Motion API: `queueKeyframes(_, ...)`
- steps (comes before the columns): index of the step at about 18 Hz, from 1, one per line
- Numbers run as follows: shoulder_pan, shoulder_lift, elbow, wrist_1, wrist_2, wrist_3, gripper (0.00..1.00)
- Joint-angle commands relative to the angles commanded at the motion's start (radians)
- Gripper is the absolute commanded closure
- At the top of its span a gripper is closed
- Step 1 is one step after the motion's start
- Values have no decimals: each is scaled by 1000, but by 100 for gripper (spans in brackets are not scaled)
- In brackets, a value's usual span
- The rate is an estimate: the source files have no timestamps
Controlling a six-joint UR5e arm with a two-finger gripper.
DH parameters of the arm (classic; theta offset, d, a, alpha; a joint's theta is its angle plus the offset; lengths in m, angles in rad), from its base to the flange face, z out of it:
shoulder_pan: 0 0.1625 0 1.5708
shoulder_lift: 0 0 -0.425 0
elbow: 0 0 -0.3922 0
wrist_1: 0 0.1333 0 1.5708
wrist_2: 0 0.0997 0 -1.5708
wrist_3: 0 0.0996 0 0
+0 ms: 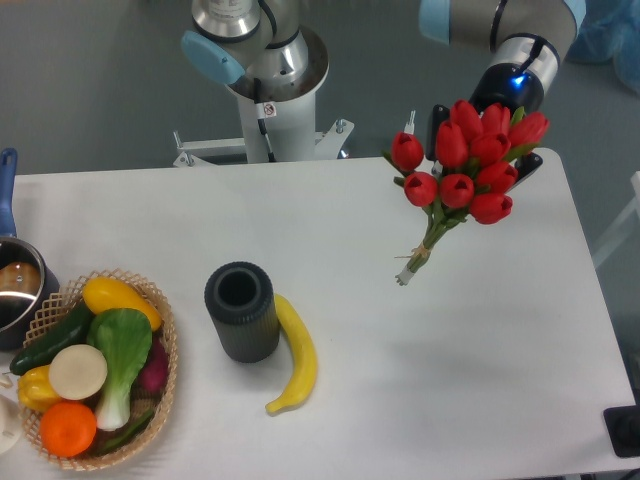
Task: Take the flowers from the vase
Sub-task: 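Carry the tulip bunch up and away from the vase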
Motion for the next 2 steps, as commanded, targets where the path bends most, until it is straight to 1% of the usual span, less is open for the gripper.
queueKeyframes(2,0,9,-12,0,0,-1,56)
